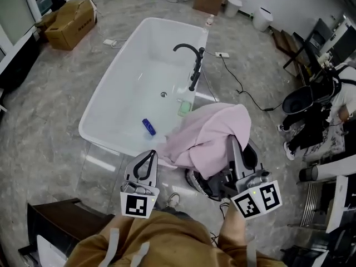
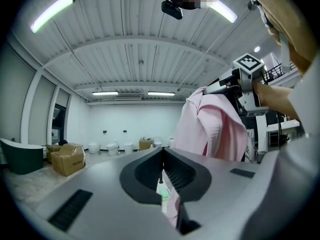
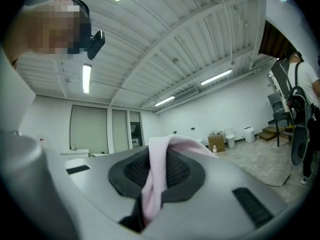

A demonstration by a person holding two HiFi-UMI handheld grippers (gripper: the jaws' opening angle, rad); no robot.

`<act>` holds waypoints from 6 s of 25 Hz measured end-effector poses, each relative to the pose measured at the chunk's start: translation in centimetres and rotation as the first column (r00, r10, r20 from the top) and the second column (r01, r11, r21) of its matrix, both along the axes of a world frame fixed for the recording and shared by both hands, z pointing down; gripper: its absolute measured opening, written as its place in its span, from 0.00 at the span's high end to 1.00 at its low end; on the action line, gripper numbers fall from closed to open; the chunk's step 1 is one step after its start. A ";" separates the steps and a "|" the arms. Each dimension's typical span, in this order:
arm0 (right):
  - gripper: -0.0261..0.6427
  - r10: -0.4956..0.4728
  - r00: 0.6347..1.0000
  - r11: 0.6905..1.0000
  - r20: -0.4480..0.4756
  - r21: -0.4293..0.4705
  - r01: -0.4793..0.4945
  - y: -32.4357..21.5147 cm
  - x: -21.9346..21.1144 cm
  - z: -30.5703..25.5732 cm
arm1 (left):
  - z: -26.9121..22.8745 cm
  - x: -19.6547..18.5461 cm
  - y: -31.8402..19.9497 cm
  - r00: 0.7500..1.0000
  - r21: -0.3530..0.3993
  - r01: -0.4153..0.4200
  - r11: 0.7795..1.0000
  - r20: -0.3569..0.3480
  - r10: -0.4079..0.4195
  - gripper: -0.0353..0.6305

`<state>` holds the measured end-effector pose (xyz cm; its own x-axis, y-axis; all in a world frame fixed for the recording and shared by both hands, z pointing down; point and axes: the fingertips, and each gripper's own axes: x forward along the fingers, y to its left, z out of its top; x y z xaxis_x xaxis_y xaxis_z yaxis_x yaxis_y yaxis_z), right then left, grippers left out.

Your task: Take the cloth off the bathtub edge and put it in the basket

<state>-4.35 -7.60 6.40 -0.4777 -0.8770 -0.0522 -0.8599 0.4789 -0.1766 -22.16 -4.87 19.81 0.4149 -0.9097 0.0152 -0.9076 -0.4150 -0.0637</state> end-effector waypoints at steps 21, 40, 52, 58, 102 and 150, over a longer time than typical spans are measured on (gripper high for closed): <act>0.90 0.068 0.998 0.987 0.011 0.142 -0.069 6.3 1.7 -6.5 | -3.3 2.0 1.7 0.995 0.080 -0.104 0.991 0.006 0.104 0.94; 0.90 0.219 0.975 0.967 0.019 0.130 -0.220 10.6 3.3 -5.9 | -1.7 2.2 4.0 0.977 0.039 -0.212 0.977 0.010 0.211 0.94; 0.90 0.455 0.891 0.889 -0.017 0.068 -0.453 17.3 9.0 -3.9 | 0.9 7.8 5.4 0.918 -0.029 -0.398 0.917 -0.009 0.398 0.94; 0.90 0.580 0.813 0.814 -0.053 0.064 -0.577 21.4 13.4 -3.3 | 2.1 13.4 6.1 0.859 -0.031 -0.512 0.858 -0.029 0.512 0.94; 0.90 0.526 0.850 0.849 0.010 0.043 -0.526 20.1 36.1 -1.4 | 1.6 36.6 6.5 0.843 -0.033 -0.534 0.845 0.062 0.535 0.94; 0.90 0.359 0.896 0.797 -0.263 -0.413 -0.441 6.6 32.0 59.6 | 38.3 38.8 0.2 0.871 -0.268 -0.442 0.856 0.100 0.481 0.94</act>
